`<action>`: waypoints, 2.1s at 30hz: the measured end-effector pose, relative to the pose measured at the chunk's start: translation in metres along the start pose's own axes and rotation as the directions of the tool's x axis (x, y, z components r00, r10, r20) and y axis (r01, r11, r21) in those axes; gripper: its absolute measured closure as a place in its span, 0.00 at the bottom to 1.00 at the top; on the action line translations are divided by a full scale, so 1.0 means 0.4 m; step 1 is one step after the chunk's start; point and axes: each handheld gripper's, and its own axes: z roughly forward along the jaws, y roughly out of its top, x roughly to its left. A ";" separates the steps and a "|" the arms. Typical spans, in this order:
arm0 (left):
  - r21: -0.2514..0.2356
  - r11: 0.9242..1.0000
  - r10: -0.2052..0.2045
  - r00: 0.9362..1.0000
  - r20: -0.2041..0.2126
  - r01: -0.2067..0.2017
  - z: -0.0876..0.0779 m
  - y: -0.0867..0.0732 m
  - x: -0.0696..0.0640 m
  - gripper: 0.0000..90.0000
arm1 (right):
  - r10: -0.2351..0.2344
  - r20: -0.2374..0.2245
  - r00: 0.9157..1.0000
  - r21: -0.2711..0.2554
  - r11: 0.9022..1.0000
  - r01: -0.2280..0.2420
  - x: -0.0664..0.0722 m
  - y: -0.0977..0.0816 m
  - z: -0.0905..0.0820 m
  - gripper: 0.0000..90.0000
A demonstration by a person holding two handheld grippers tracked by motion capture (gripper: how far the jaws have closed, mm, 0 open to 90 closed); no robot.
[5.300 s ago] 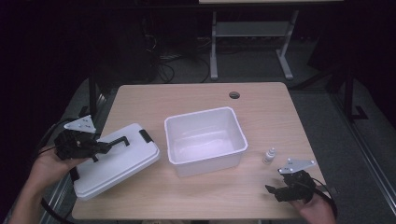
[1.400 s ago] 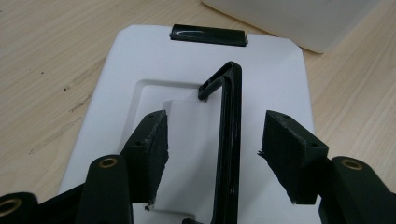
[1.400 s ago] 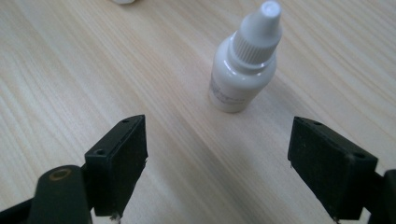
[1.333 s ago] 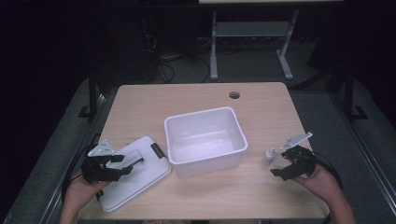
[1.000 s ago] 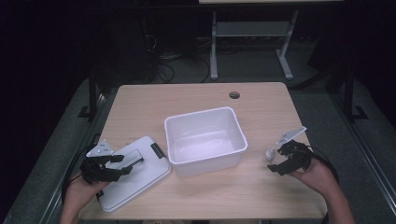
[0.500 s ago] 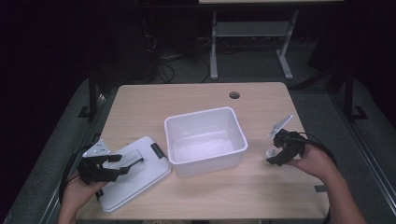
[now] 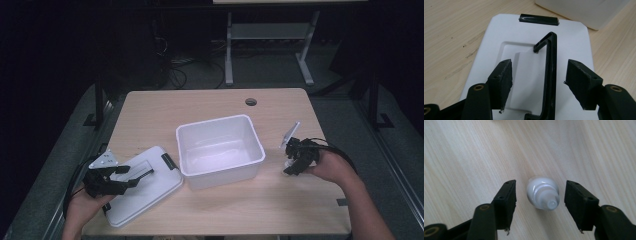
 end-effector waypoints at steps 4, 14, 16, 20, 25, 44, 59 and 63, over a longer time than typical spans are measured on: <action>0.002 1.000 0.004 1.000 -0.004 -0.004 0.001 -0.001 -0.001 0.41 | -0.011 -0.003 1.000 0.016 1.000 0.011 -0.002 0.010 0.005 0.53; 0.003 1.000 -0.002 1.000 -0.003 0.002 0.003 -0.005 0.000 0.41 | -0.045 -0.007 0.999 0.089 0.995 0.046 -0.005 0.027 0.024 0.63; 0.000 1.000 -0.003 1.000 -0.005 0.003 0.002 -0.004 0.000 0.41 | -0.046 -0.011 0.999 0.089 0.995 0.047 -0.006 0.029 0.025 0.64; -0.001 1.000 0.000 1.000 -0.008 0.000 0.001 -0.001 -0.002 0.41 | -0.040 -0.020 0.999 0.091 0.995 0.042 -0.008 0.029 0.025 0.65; -0.003 1.000 0.000 1.000 -0.009 0.000 -0.001 -0.001 -0.003 0.41 | -0.035 -0.020 0.999 0.113 0.993 0.037 -0.007 0.026 0.020 0.66; 0.005 1.000 0.003 1.000 -0.006 -0.003 0.005 0.000 -0.004 0.40 | -0.081 -0.009 0.997 0.079 0.994 0.082 0.031 0.061 -0.134 0.66; 0.001 1.000 0.002 1.000 0.007 -0.002 0.009 0.000 -0.003 0.39 | -0.137 0.009 0.991 0.052 0.989 0.136 0.062 0.131 -0.256 0.66; -0.003 1.000 -0.003 1.000 0.005 0.003 0.006 0.000 -0.003 0.39 | -0.151 0.011 0.988 0.049 0.987 0.151 0.067 0.152 -0.279 0.66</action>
